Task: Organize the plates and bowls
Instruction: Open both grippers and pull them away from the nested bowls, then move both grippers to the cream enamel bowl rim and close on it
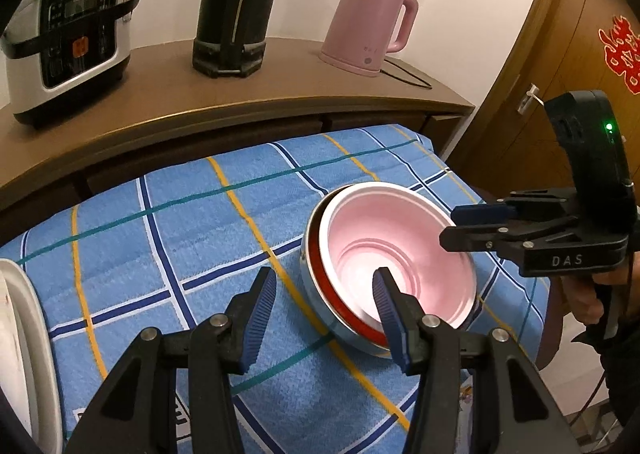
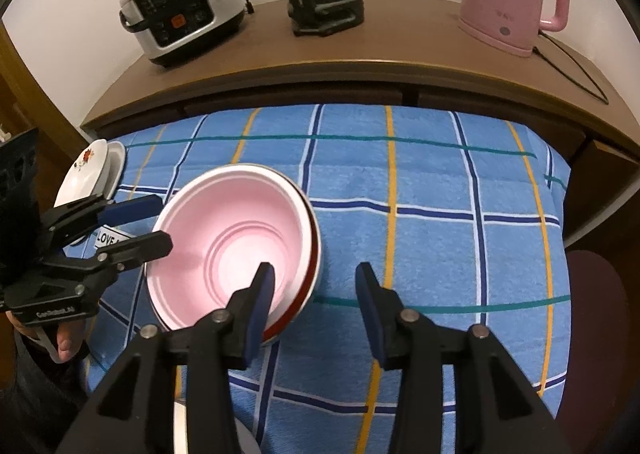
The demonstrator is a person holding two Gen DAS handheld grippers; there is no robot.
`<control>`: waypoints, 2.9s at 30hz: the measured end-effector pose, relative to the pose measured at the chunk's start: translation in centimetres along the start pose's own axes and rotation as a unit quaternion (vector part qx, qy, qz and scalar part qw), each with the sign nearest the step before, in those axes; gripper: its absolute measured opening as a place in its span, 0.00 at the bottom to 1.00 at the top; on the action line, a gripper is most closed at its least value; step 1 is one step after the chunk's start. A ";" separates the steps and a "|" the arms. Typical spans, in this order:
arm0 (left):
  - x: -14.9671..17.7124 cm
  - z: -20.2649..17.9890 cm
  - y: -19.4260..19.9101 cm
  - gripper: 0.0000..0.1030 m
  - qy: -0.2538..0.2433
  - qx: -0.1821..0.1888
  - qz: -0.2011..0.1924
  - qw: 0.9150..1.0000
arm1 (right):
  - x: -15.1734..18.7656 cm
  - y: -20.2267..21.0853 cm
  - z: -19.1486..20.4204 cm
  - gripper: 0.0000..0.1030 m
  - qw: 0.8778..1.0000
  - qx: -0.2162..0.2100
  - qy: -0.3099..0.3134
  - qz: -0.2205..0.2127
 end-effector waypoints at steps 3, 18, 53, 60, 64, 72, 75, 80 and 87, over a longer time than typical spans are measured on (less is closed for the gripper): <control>-0.1 0.2 0.1 0.51 0.001 -0.003 -0.005 1.000 | 0.2 0.1 -0.1 0.44 1.000 0.004 -0.001 -0.005; -1.9 0.8 2.7 0.52 -0.007 -0.060 -0.107 0.992 | 3.6 7.3 0.5 0.57 0.991 0.075 0.019 -0.113; 13.0 -8.5 6.3 0.51 0.029 -0.042 -0.075 0.996 | 13.9 7.1 5.2 0.18 0.990 0.000 -0.004 -0.139; 13.6 -9.1 5.1 0.28 0.022 -0.053 -0.061 0.996 | 14.4 6.6 5.6 0.12 0.990 -0.002 -0.001 -0.139; 13.4 -8.7 5.0 0.25 0.036 -0.054 -0.061 0.996 | 14.2 6.6 5.6 0.10 0.990 0.002 -0.003 -0.144; 12.8 -8.2 4.7 0.25 0.055 -0.054 -0.078 0.994 | 14.0 6.4 5.5 0.10 0.989 -0.002 -0.013 -0.150; 12.9 -8.0 4.5 0.25 0.061 -0.048 -0.080 0.994 | 14.0 6.4 5.4 0.10 0.988 -0.005 -0.014 -0.154; 13.2 -7.9 3.9 0.25 0.070 -0.040 -0.072 0.994 | 14.1 6.4 5.3 0.09 0.988 -0.010 -0.016 -0.156; 13.3 -7.9 3.6 0.20 0.060 -0.072 -0.065 0.993 | 13.9 6.7 5.7 0.09 0.987 -0.008 -0.010 -0.161</control>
Point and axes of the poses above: each gripper's, at about its wrist camera, not at the fingertips, and y roughly against the way its jaws point, z to its left, x to its underside, the point moved 9 cm from there along -y, roughly the way its jaws point, and after that the axes turned 8 degrees about y, right-handed, at the moved point
